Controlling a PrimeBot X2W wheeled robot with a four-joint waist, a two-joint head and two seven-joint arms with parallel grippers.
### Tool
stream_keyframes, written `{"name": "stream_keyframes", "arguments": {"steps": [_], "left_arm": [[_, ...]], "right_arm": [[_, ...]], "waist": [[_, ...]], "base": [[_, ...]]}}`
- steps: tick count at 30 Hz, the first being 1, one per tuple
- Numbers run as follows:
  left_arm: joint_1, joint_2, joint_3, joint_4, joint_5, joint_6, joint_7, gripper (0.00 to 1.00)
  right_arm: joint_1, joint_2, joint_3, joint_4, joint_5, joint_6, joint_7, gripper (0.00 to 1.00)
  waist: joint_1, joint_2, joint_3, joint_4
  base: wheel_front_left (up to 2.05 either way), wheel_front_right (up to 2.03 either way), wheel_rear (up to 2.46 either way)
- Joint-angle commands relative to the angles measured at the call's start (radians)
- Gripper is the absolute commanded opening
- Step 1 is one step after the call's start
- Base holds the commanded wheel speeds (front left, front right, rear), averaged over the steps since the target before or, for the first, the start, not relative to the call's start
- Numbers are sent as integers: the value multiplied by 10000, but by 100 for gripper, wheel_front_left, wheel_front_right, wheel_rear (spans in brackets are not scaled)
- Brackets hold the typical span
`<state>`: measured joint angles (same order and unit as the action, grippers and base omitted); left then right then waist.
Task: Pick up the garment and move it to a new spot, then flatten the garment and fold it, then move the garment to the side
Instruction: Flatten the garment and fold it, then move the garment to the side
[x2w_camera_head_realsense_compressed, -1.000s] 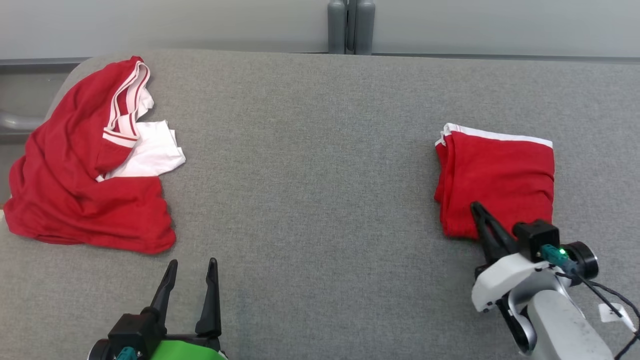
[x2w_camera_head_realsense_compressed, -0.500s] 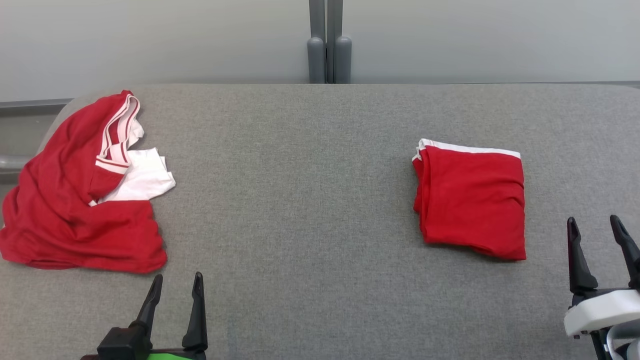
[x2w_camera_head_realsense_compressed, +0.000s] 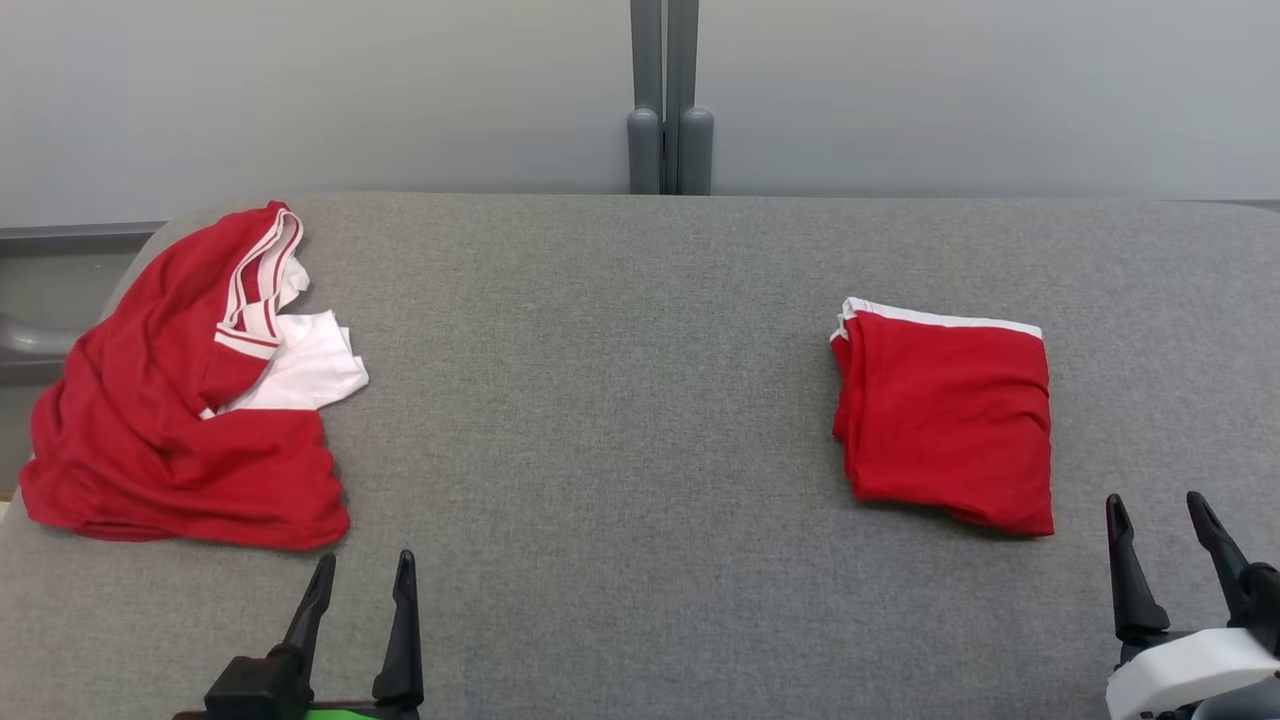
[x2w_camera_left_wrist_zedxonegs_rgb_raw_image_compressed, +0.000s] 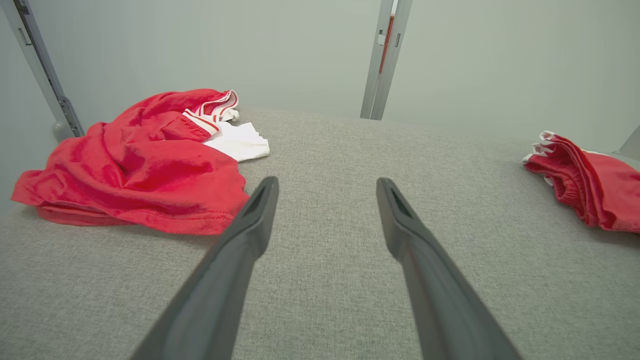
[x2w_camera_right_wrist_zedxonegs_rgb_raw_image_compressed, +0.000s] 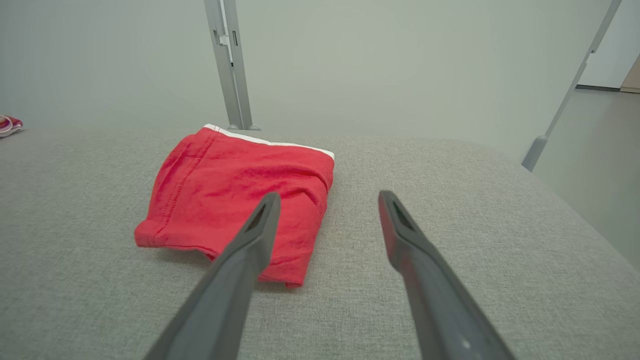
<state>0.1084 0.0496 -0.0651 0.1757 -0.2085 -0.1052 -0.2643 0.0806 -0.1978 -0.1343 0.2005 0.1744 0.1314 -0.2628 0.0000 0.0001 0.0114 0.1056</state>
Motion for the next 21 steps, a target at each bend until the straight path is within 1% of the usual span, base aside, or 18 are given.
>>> {"name": "stream_keyframes", "arguments": {"steps": [1, 5, 7, 10, 12, 14, 15, 17, 21], "left_arm": [[12, 21, -23, -11, -72, 51, 0, 100], [-116, 21, -52, -60, -91, 59, 0, 100], [-216, 21, -18, -92, -104, 64, 0, 100], [-344, 21, -106, -70, -92, 24, 0, 100], [-521, 21, -212, -35, -92, -13, 0, 100], [-666, 21, -323, 3, -110, -48, 1, 100], [-742, 22, -399, 29, -140, -62, 1, 100], [-846, 21, -538, 89, -158, -75, 1, 100], [-1005, 22, -801, 189, -239, -69, 1, 100]], "right_arm": [[146, 34, -32, -12, -17, -15, -25, 100], [-4, 141, 3, 52, 152, -15, -25, 100], [-332, 212, 83, 168, 648, -15, -25, 100], [-930, -83, 534, 714, 1484, -17, -24, 100], [-1612, -208, 816, 1233, 2311, -15, 455, 100], [-2370, -410, 858, 1684, 2996, -12, 1271, 100], [-2723, -491, 994, 1934, 3302, -9, 1861, 100], [-3362, -635, 1038, 2401, 3734, -11, 2819, 100], [-4359, -785, 839, 3360, 3932, -9, 4160, 100]], "waist": [[0, -1, 37, 11], [0, -1, 224, 10], [0, -1, 400, -24], [0, -1, 735, -71], [0, -1, 993, -67], [0, -1, 1239, -25], [0, -1, 1354, 19], [0, -1, 1527, 128], [0, -1, 1761, 466]], "base": [[0, 0, 0], [0, 0, 0], [0, 0, 0], [0, 0, 0], [0, 0, 0], [0, 0, 0], [0, 0, 0], [0, 0, 0], [0, 0, 0]]}}
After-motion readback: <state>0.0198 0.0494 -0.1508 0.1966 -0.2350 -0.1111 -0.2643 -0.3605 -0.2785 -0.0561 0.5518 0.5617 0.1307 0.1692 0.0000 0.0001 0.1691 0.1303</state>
